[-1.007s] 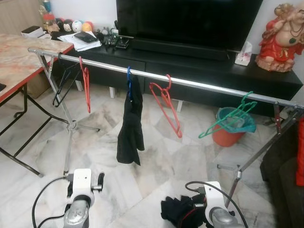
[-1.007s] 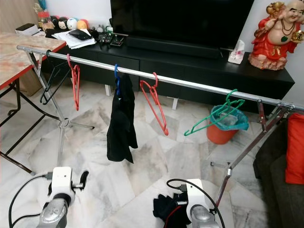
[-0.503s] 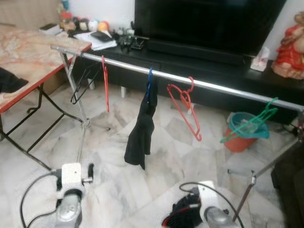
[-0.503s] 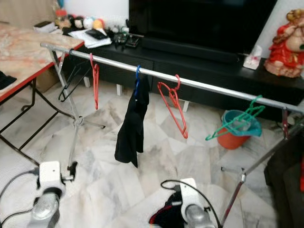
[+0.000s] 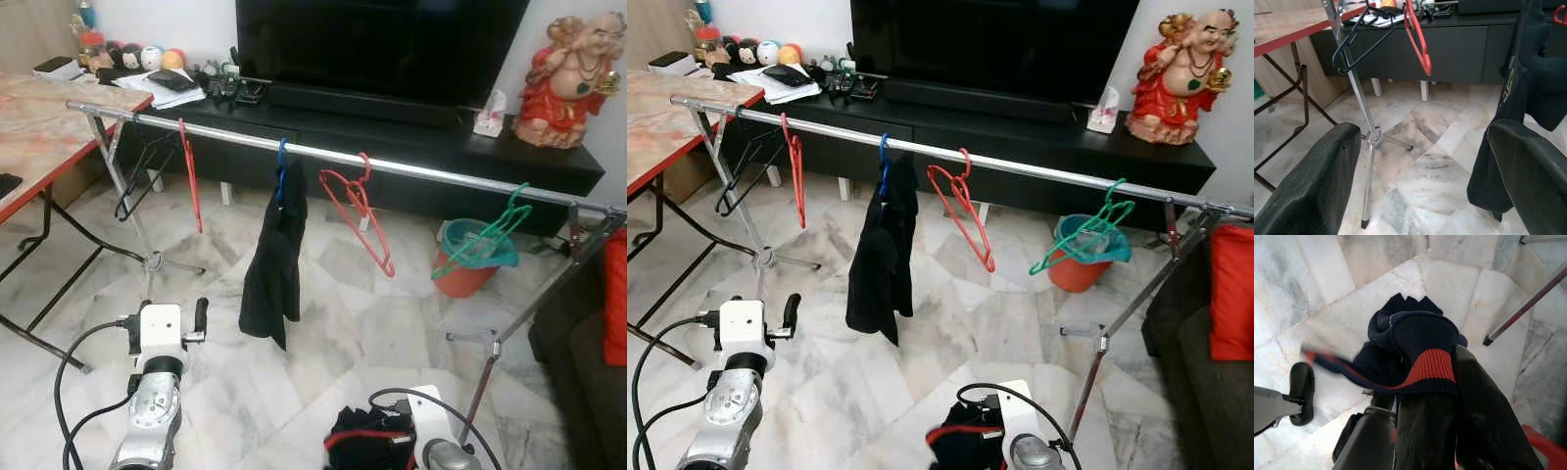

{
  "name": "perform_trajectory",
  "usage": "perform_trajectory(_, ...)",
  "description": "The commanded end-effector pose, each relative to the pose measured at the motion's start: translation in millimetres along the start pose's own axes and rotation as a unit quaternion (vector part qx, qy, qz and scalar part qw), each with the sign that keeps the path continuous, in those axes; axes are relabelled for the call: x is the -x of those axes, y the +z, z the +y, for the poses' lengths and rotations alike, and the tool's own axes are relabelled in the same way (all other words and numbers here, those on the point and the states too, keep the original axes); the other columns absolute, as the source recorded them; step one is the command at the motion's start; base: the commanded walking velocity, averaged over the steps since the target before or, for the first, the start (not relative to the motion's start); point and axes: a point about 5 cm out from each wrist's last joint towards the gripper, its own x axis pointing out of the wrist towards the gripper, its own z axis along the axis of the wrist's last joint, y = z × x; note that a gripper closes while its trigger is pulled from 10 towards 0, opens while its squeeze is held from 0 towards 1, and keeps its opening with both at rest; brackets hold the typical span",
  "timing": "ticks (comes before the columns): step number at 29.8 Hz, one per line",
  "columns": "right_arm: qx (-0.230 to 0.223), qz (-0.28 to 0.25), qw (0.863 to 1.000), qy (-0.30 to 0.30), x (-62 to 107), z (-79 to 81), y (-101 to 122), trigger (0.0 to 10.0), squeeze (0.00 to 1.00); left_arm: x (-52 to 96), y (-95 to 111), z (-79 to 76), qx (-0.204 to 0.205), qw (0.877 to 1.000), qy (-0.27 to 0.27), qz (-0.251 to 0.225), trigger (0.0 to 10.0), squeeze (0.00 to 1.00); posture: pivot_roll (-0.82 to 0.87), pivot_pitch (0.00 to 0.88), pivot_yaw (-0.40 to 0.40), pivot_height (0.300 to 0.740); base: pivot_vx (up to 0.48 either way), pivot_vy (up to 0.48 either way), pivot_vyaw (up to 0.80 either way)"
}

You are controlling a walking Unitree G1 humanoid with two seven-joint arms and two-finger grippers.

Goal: Hang hanger

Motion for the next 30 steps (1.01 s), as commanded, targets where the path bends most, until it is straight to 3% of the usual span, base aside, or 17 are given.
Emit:
perform_trajectory(1, 0.023, 0.002, 1.000, 0.000, 0.2, -4.5, -2, 10.0, 0.00, -4.3, 7, -0.5, 0.003, 1.000, 0.005, -0.009, 10.0, 0.00, 0.06, 0.000, -0.070, 0.740, 0.307, 0.000, 0.80)
perform_trajectory(6, 0.007, 0.006, 1.000, 0.001, 0.7, -4.5, -6, 10.0, 0.00, -6.8, 13, 1.9, 0.002, 1.000, 0.010, -0.020, 10.0, 0.00, 0.06, 0.000, -0.067, 0.740, 0.361, 0.000, 0.26)
perform_trajectory(14, 0.047, 0.006, 0.999, 0.019, 0.7, 1.4, -5, 10.0, 0.00, -11.4, 23, 4.4, 0.002, 0.999, 0.020, -0.036, 10.0, 0.00, 0.06, 0.000, -0.065, 0.740, 0.373, 0.000, 0.08)
perform_trajectory(21, 0.050, 0.003, 0.998, 0.025, 0.8, 3.6, -5, 10.0, 0.00, -12.0, 25, 4.3, 0.005, 0.999, 0.023, -0.038, 10.0, 0.00, 0.06, 0.000, -0.068, 0.740, 0.325, 0.000, 0.68)
perform_trajectory(30, 0.050, 0.005, 0.998, 0.027, 0.6, 4.7, -5, 10.0, 0.00, -12.7, 28, 3.7, 0.006, 0.999, 0.022, -0.040, 10.0, 0.00, 0.06, 0.000, -0.069, 0.740, 0.303, 0.000, 0.00)
